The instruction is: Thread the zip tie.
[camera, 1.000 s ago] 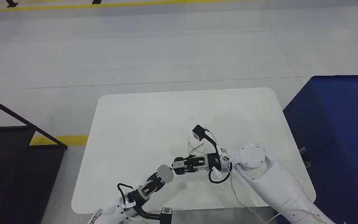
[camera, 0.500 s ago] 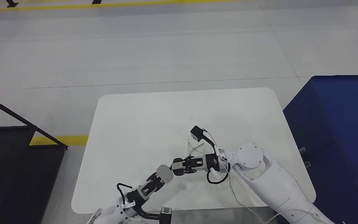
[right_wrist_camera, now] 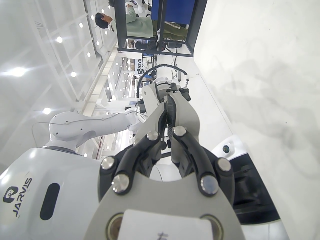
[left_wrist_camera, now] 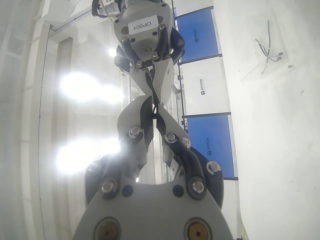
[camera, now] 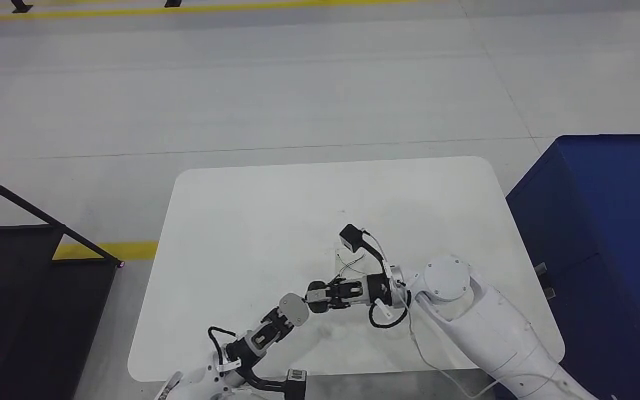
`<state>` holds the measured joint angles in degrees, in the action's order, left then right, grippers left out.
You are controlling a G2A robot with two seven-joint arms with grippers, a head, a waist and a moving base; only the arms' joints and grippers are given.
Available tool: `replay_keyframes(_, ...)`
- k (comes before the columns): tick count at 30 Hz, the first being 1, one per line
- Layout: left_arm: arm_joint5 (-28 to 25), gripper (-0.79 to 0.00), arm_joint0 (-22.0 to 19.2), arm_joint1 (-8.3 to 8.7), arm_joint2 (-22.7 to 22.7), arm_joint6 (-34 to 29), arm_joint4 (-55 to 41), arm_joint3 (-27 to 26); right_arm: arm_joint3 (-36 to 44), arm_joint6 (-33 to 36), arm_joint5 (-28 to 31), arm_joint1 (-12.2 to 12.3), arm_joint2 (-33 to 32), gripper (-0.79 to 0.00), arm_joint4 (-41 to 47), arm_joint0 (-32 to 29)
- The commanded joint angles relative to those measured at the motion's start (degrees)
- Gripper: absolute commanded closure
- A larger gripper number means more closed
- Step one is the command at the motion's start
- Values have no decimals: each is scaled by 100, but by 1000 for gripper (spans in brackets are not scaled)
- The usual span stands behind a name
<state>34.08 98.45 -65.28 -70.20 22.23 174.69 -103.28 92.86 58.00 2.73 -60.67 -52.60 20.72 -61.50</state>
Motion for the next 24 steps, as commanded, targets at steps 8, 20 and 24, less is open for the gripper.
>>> replay_keyframes(8, 56, -785, 226, 66, -395, 45, -431, -120, -70, 48, 21, -3, -141, 0, 162, 11)
replay_keyframes(20, -814, -785, 356, 68, -411, 5, -1430, -182, 100, -171, 351, 11, -300, 0, 109, -98)
replay_keyframes(24, -3614, -785, 342, 120, -783, 562, -4321, -454, 470, -177, 806, 110, -735, 0, 92, -465)
